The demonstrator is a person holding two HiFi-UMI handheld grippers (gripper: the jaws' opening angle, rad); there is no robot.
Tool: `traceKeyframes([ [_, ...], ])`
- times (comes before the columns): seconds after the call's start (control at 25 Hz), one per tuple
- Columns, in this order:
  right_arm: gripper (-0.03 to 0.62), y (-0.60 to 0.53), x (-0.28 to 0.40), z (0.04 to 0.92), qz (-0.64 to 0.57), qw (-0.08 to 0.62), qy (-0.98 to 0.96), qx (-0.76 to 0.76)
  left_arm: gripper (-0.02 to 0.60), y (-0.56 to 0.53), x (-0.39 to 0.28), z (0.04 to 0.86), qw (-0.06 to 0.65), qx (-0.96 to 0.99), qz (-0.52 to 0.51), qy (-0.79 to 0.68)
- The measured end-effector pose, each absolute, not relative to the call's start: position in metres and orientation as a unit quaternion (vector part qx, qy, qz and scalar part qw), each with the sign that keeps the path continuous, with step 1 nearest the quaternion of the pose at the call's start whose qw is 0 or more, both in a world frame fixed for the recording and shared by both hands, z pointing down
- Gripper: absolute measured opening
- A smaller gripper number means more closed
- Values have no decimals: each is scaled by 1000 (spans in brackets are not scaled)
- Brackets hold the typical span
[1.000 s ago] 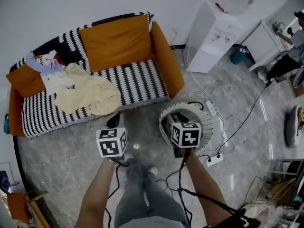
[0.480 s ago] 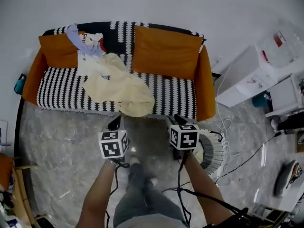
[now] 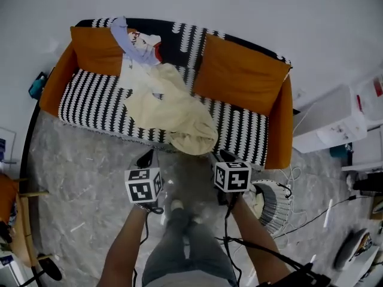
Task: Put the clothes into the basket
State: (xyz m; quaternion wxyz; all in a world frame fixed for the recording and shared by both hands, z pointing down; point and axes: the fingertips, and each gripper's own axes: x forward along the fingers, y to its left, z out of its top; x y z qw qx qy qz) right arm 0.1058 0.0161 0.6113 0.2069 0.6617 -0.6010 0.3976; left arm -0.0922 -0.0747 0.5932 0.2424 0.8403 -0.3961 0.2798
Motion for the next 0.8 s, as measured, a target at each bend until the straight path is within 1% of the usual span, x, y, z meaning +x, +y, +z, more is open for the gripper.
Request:
traceKeyframes([
  [0.32,160,-33,68,666,429,223,-632,606,6,-103,-119,644,282,801,293,-440],
  [0.56,160,-79,44,712,420,266,-664,558,6,-122,-143,687,310,772,296,-470],
  [0.8,160,-104,18,770,424,296,-680,520,6,-114,-180,746,352,730,295,-506],
])
